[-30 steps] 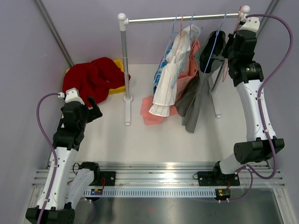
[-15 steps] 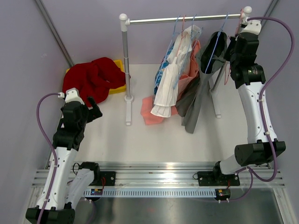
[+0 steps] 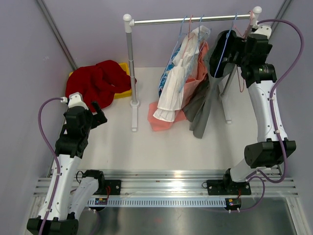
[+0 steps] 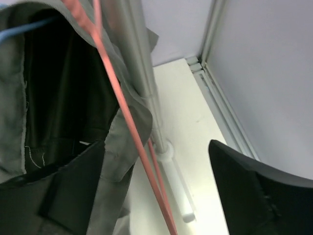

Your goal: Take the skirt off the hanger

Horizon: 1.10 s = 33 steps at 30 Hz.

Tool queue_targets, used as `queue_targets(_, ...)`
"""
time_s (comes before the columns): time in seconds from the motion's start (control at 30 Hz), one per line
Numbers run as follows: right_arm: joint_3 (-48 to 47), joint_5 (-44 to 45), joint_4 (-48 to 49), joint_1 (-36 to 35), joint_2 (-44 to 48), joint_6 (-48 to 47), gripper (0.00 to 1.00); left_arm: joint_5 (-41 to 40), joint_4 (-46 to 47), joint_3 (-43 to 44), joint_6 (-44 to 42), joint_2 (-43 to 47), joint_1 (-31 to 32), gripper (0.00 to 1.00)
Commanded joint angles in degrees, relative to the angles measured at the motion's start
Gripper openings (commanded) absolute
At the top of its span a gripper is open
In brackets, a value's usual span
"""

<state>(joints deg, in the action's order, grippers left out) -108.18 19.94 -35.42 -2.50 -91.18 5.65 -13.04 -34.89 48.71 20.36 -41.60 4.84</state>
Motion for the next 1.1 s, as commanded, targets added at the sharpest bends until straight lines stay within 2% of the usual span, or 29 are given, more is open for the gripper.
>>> queue_targets(0.0,-1.07,2.82,-1.49,0.39,1.96,0.24,0.97,0.47,1.32,0.51,-0.94,0.56,0.17,0.99)
queue_targets(0.07,-1.24,2.99,-2.02,0.39,3.71,0.33,1.00,0.64,1.32,0.60,-0.94,0.38,0.26,0.99)
queue_targets(0.27,-2.47,1.68,-2.46,0.31,9.77,1.64,0.99,0.56,1.23,0.60,-0.85,0.47,0.26,0.99)
queue_targets(0.47,-6.60,-3.15,-3.61,0.39,14.26,2.61,0.99,0.29,1.23,0.60,-0.85,0.21,0.26,0.99)
queue_targets(0.5,-6.78,-7.07,-3.34,0.39,14.53,2.35,0.99,0.21,1.23,0.60,-0.85,0.21,0.26,0.99)
queue_targets(0.57,-7.83,-14.97,-3.16,0.39,14.19,2.87,1.00,0.21,1.23,0.60,-0.85,0.21,0.26,0.99)
queue_targets(0.7,-9.94,-24.05,-4.83,0.22,10.85,5.85,0.97,-0.06,1.23,0.69,-0.76,0.21,0.26,0.99)
queue_targets(1.07,-9.50,-28.12,-3.87,-1.19,5.13,8.59,0.92,-0.50,1.14,0.77,-0.85,0.12,0.26,0.99)
